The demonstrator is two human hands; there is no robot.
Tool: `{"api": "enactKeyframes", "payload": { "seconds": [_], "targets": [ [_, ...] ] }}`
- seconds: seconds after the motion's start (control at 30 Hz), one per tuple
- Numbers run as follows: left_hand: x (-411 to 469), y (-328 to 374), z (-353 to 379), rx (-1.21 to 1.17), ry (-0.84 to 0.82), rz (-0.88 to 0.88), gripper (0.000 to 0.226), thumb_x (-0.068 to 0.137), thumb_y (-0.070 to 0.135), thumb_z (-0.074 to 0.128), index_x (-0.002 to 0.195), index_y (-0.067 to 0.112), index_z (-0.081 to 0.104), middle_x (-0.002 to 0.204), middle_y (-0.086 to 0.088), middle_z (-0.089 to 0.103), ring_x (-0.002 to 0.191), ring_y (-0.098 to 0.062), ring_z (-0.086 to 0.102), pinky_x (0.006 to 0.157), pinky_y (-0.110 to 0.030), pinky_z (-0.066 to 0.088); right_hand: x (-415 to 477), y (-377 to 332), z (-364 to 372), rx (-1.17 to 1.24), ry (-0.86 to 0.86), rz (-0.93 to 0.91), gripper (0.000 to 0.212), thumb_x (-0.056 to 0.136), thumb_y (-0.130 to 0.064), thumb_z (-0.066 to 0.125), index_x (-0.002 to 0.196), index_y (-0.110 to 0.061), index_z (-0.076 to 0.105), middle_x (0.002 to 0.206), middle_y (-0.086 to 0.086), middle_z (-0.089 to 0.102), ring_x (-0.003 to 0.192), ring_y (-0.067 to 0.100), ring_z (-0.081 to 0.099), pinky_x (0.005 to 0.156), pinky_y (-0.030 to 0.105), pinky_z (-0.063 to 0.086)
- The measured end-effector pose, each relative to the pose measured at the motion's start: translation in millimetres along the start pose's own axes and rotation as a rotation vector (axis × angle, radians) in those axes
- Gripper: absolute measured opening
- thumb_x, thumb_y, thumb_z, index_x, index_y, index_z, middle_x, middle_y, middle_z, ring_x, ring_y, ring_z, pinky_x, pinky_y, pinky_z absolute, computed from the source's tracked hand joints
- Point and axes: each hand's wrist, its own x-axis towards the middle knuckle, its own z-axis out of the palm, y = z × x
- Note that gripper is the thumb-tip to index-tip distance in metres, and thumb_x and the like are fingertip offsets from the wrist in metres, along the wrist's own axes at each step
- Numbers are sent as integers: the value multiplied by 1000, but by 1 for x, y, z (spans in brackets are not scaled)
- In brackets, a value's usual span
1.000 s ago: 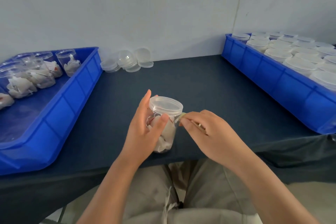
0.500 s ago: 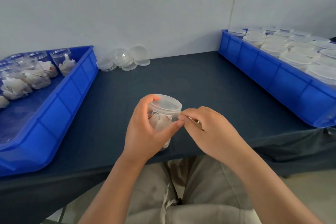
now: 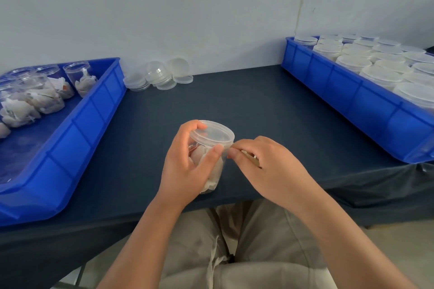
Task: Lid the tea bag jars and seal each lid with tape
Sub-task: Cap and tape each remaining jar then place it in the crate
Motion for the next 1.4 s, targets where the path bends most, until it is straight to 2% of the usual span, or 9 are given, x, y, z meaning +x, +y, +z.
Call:
{"api": "enactKeyframes", "payload": {
  "seconds": [0.27, 0.4, 0.63, 0.73, 0.83, 1.0, 1.13, 1.23, 1.4],
  "targets": [
    [10, -2, -11, -159, -92, -97, 37, 91, 46, 69, 124, 41, 56, 126, 22, 64, 119, -7, 64, 89, -18, 55, -1, 10, -11, -45, -191, -31, 41, 98, -80, 24, 131, -66, 44, 95, -31, 67, 87, -1, 65, 82, 31, 55],
    [15, -6, -13, -194, -122, -102, 40, 90, 47, 70, 126, 36, 56, 126, 17, 64, 120, -9, 65, 87, -20, 55, 2, 18, -18, -24, -220, -28, 44, 99, -81, 17, 136, -72, 39, 126, -40, 62, 118, -3, 61, 101, 32, 51],
    [26, -12, -18, -289, -243, -117, 29, 96, 44, 68, 123, 37, 61, 120, 11, 67, 111, -9, 67, 88, -23, 54, 15, 36, -11, -47, -139, 5, 34, 102, -78, 25, 133, -73, 36, 92, -15, 71, 79, 7, 67, 74, 35, 59],
    [27, -20, -18, -346, -291, -132, 47, 99, 55, 66, 140, 36, 57, 127, 4, 66, 114, -16, 67, 91, -28, 56, 16, 34, -5, -21, -112, -21, 39, 100, -81, 24, 138, -76, 30, 80, -13, 70, 74, 6, 67, 68, 34, 57],
    [27, -26, -15, -375, -333, -222, 72, 96, 67, 65, 154, 27, 49, 137, -9, 64, 123, -29, 66, 98, -39, 55, 14, 31, -3, -36, -104, -53, 46, 98, -83, 22, 144, -80, 20, 76, -20, 68, 73, 1, 65, 68, 30, 55],
    [29, -28, -16, -299, -370, -191, 70, 98, 73, 56, 145, 21, 61, 139, -6, 68, 128, -28, 67, 100, -38, 57, 10, 29, -2, -90, -62, -53, 47, 101, -79, 20, 148, -73, 23, 95, -24, 72, 85, 0, 67, 75, 28, 59],
    [19, -16, -14, -39, -124, -81, 47, 99, 63, 50, 141, 45, 58, 136, 19, 66, 127, -7, 64, 96, -17, 54, 7, 23, 1, -110, -2, -34, 51, 102, -76, 22, 152, -65, 28, 82, -29, 65, 77, -2, 63, 67, 26, 55],
    [7, -4, -11, 186, 7, 31, 46, 105, 52, 44, 148, 40, 54, 137, 31, 60, 130, 4, 57, 99, -6, 42, 5, 17, 2, -112, 24, -16, 54, 103, -74, 22, 154, -60, 33, 75, -21, 65, 76, 2, 64, 73, 29, 57],
    [-5, 17, 10, 315, 51, -136, 87, 77, 96, 49, 149, 51, 34, 137, 35, 54, 120, 11, 53, 89, -11, 43, -3, 3, 7, -167, 48, -42, 64, 100, -74, 16, 157, -53, 36, 73, -13, 64, 70, 8, 64, 63, 29, 53]
  ]
}}
